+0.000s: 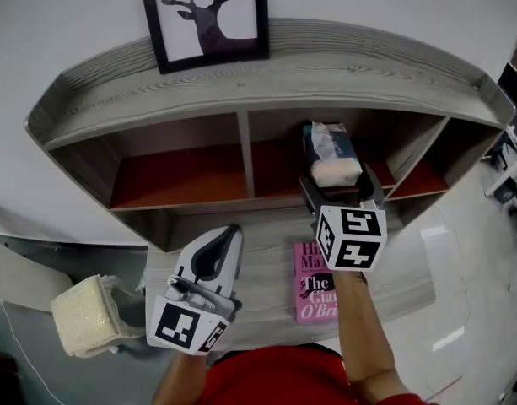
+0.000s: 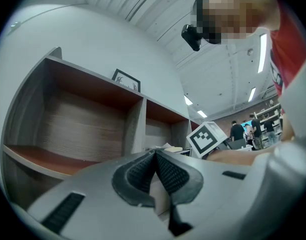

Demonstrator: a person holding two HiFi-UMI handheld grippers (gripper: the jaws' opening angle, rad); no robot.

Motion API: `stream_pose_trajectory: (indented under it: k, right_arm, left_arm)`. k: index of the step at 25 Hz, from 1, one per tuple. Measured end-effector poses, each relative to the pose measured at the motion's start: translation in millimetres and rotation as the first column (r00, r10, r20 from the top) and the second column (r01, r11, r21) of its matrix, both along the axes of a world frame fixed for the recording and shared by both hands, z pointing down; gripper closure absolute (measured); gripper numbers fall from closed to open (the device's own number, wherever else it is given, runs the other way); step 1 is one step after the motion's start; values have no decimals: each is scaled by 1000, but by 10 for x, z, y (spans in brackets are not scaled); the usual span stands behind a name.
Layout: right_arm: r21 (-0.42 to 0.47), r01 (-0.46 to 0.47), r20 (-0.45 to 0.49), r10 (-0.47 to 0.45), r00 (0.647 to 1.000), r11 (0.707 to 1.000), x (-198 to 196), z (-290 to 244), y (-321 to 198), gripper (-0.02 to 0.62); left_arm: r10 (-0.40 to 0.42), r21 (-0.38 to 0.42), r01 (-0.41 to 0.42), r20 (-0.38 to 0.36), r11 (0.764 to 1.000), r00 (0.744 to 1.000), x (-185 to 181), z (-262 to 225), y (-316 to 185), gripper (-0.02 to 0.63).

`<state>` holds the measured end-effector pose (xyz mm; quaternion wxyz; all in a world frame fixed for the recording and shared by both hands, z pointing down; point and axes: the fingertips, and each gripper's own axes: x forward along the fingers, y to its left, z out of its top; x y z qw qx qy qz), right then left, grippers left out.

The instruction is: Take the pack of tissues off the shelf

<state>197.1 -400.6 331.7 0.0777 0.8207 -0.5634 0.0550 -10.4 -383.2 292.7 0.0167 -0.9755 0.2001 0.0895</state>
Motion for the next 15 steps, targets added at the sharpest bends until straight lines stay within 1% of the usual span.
stream_pose_trajectory:
  k: [2, 5, 11, 15]
  right_arm:
    - [-19, -12, -6, 12, 1000, 1000, 14, 39, -19, 117]
    - [-19, -26, -12, 26, 1000, 999, 43, 43, -13, 153]
    - [2, -27, -22, 27, 999, 1000, 48, 25, 0, 183]
    - [36, -17, -33, 18, 999, 999, 11, -58, 75, 190]
  left_arm:
    - [2, -3, -2, 0, 1000, 1000, -16, 12, -10, 597]
    - [3, -8, -3, 2, 1000, 1000, -49, 27, -22, 597]
    - [3, -5, -3, -3, 1000, 1000, -112, 17, 5, 597]
    - [1, 1, -1, -8, 1000, 1000, -155, -22, 37, 597]
